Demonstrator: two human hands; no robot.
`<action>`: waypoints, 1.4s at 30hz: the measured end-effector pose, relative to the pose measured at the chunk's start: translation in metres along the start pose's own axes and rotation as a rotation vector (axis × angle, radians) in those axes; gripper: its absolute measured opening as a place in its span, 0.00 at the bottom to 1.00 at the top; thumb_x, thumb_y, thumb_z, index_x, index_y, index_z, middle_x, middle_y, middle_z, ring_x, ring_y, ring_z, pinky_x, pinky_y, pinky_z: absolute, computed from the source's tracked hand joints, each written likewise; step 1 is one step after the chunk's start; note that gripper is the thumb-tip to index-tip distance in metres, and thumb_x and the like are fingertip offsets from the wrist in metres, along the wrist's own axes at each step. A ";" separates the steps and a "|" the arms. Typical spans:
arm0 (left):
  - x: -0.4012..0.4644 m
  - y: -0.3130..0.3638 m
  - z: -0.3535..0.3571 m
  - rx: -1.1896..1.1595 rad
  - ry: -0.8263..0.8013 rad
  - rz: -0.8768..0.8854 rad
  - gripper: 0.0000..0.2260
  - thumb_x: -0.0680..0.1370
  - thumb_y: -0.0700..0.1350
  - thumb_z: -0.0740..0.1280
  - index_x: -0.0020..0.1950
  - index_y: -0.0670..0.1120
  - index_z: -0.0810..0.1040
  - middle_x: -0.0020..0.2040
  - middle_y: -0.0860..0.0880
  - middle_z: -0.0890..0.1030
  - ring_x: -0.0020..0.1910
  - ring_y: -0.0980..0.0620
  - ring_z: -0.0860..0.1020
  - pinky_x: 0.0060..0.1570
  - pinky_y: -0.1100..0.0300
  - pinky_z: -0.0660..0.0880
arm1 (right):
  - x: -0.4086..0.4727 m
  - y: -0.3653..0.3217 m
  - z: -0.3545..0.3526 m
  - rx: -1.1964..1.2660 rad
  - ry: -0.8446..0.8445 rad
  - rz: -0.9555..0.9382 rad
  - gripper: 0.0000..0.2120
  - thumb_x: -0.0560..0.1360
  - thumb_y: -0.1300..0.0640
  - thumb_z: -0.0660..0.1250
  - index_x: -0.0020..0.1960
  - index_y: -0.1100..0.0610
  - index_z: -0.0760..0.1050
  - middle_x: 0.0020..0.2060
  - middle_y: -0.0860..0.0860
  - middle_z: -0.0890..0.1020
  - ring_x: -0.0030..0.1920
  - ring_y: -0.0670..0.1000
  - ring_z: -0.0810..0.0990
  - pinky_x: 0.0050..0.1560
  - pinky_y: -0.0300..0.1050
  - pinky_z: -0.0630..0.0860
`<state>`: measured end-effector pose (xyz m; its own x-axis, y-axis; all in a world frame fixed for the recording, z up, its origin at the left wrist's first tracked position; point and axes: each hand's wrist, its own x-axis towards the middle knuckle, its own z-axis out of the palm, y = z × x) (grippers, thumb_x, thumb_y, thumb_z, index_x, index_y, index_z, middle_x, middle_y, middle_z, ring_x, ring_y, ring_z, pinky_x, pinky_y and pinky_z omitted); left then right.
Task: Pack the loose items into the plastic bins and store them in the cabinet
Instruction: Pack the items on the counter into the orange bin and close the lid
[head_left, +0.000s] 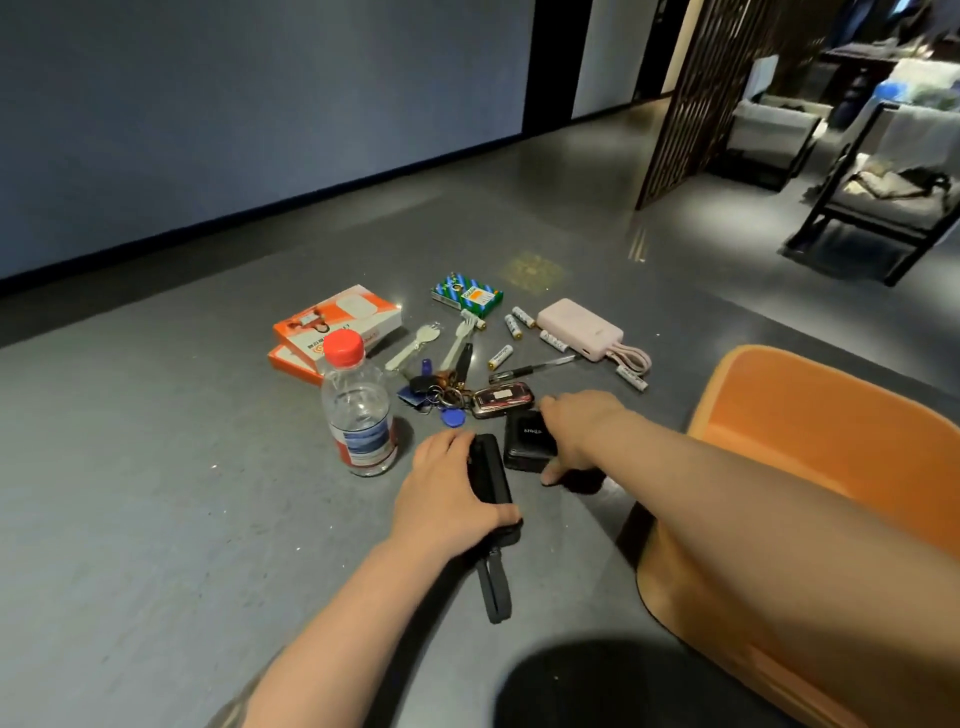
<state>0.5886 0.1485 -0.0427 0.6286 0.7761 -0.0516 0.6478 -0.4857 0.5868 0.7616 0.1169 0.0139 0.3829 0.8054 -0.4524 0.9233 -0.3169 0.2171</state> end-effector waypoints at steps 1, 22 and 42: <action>-0.002 -0.003 -0.003 0.029 -0.008 0.003 0.46 0.61 0.63 0.73 0.73 0.49 0.60 0.70 0.51 0.63 0.71 0.50 0.57 0.69 0.54 0.61 | 0.000 -0.002 0.001 0.026 0.017 0.021 0.44 0.64 0.31 0.70 0.68 0.58 0.64 0.62 0.56 0.75 0.60 0.58 0.76 0.52 0.50 0.73; -0.027 -0.012 -0.004 0.149 0.032 -0.179 0.44 0.65 0.66 0.68 0.75 0.54 0.53 0.67 0.44 0.64 0.68 0.44 0.60 0.61 0.50 0.68 | -0.033 -0.048 0.021 0.321 -0.039 0.198 0.49 0.62 0.35 0.73 0.71 0.59 0.56 0.60 0.55 0.75 0.59 0.58 0.76 0.43 0.46 0.71; -0.003 0.125 -0.044 -0.160 0.165 0.222 0.39 0.58 0.64 0.71 0.69 0.59 0.68 0.59 0.50 0.76 0.61 0.48 0.72 0.58 0.51 0.71 | -0.171 0.124 -0.014 0.894 0.413 0.486 0.41 0.47 0.32 0.69 0.55 0.48 0.67 0.41 0.46 0.77 0.34 0.52 0.82 0.30 0.48 0.81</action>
<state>0.6484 0.1030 0.0665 0.6602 0.7194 0.2158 0.4187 -0.5910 0.6895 0.8104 -0.0531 0.1306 0.8258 0.5494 -0.1272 0.4304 -0.7599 -0.4871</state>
